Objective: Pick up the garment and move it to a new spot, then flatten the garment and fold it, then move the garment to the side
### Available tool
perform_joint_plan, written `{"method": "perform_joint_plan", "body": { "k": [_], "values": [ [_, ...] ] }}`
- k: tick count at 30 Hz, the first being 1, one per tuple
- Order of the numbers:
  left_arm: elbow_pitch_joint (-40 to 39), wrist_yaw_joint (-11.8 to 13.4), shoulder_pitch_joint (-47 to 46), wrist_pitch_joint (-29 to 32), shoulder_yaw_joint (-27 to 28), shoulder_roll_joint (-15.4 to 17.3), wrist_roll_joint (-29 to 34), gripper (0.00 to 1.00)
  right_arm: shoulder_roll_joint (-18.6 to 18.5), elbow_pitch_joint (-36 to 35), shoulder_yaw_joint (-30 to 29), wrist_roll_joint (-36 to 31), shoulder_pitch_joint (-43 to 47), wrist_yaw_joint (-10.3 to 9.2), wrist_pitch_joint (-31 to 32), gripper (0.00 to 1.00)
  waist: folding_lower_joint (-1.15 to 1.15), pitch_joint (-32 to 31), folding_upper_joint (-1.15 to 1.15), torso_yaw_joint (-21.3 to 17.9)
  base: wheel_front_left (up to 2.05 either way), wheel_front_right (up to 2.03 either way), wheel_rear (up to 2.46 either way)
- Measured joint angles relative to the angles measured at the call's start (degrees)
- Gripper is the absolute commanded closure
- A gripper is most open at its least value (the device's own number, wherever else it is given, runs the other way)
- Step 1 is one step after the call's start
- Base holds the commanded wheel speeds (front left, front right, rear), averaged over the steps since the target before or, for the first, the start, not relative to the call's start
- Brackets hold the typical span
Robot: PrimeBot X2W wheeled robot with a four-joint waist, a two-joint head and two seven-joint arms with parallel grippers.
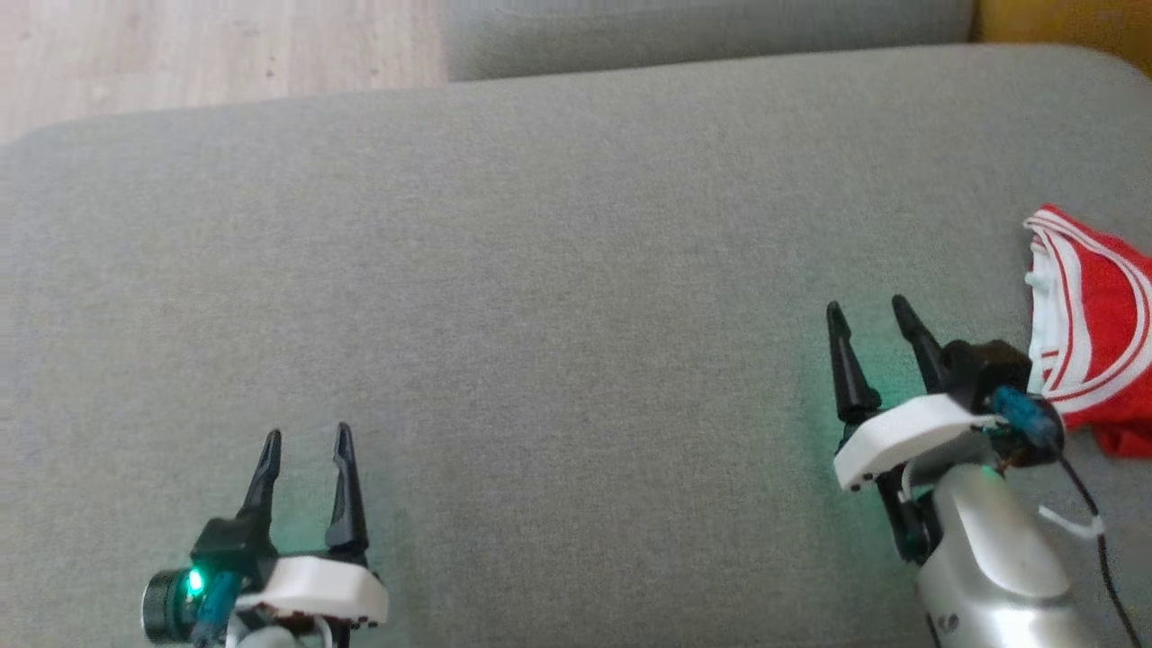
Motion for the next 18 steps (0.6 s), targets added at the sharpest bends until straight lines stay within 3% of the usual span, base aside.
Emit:
{"method": "perform_joint_plan", "body": {
  "k": [9, 18],
  "values": [
    [0.14, 0.41, 2.47, 0.00, 1.03, 0.01, -2.04, 0.00, 0.02, -0.81, 3.25, 2.37, 4.06, 0.00, 0.00, 0.00, 0.00, -3.63, 0.00, 0.34, 0.00, 0.00, 0.00],
    [-0.56, -0.85, 4.37, 0.00, 2.47, 0.00, -4.53, 0.00, 0.02, -1.02, 4.61, 3.30, 5.87, 0.00, 0.00, 0.00, 0.00, -5.50, 0.00, -0.47, 0.00, 0.00, 0.00]
  ]
}}
